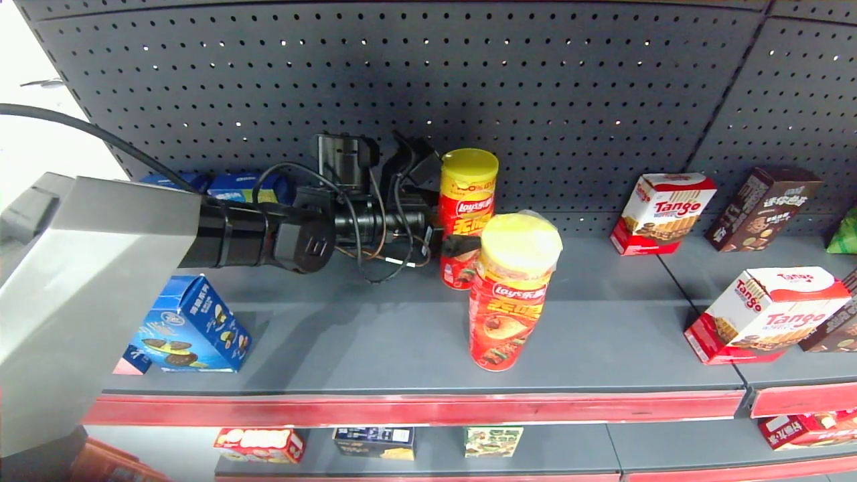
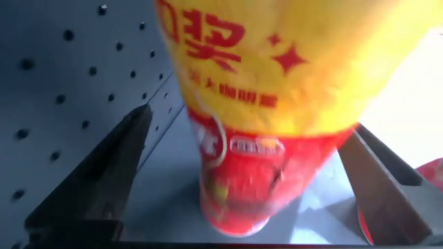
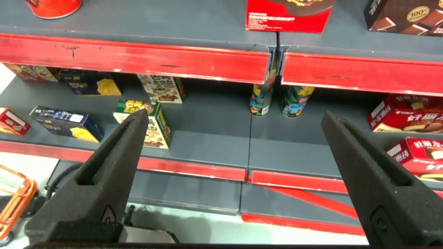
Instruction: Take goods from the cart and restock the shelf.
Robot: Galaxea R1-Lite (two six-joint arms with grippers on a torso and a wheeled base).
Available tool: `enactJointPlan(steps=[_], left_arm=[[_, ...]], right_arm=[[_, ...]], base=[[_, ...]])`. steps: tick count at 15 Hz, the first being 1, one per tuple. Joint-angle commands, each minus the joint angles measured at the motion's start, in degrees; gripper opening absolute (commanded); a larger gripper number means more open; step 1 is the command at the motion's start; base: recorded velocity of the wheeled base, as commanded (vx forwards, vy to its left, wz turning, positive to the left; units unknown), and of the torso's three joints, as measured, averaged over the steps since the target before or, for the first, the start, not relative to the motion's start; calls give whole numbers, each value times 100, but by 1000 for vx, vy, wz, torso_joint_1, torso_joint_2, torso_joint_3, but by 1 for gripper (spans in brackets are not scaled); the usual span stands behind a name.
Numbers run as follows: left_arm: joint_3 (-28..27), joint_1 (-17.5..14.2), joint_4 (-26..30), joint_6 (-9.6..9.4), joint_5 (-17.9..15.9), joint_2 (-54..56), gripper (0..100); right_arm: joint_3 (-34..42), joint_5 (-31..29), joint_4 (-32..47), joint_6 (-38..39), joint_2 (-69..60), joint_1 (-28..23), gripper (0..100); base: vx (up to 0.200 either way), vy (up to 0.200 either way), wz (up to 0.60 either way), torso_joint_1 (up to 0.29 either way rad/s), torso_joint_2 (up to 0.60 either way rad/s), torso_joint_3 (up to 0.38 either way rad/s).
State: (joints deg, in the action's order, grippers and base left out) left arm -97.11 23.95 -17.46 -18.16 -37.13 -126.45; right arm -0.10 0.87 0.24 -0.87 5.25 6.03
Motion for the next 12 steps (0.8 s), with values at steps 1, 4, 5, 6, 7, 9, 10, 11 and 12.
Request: enactJointPlan(steps=[1, 4, 5, 6, 7, 9, 10, 11, 12], left_arm=[[307, -22, 23, 6, 127, 358, 100], [1186, 57, -3, -3, 1287, 1167, 100], [1291, 57, -3, -3, 1411, 1272, 100], [1511, 30, -3, -108, 1542, 1422, 100], [1669, 4, -3, -293, 1604, 1474, 100], [1836, 22, -12, -504, 1991, 1492, 100], [1862, 39, -21, -495, 2061, 1483, 100], [1854, 57, -21, -504, 2087, 1474, 100], [1818, 83, -30, -504, 2219, 1457, 100]], right_arm=[[1, 1, 2, -1, 11, 3, 100], [1, 1, 2, -1, 11, 3, 100], [1, 1, 2, -1, 11, 3, 100], [1, 1, 2, -1, 11, 3, 100], [1, 1, 2, -1, 11, 3, 100], [1, 1, 2, -1, 11, 3, 100], [1, 1, 2, -1, 11, 3, 100], [1, 1, 2, -1, 11, 3, 100], [1, 1, 2, -1, 11, 3, 100]], base=[[0, 0, 0, 0, 0, 0], [0, 0, 0, 0, 0, 0], [0, 0, 0, 0, 0, 0], [0, 0, 0, 0, 0, 0], [0, 0, 0, 0, 0, 0], [0, 0, 0, 0, 0, 0], [0, 0, 0, 0, 0, 0], [0, 0, 0, 0, 0, 0], [0, 0, 0, 0, 0, 0]])
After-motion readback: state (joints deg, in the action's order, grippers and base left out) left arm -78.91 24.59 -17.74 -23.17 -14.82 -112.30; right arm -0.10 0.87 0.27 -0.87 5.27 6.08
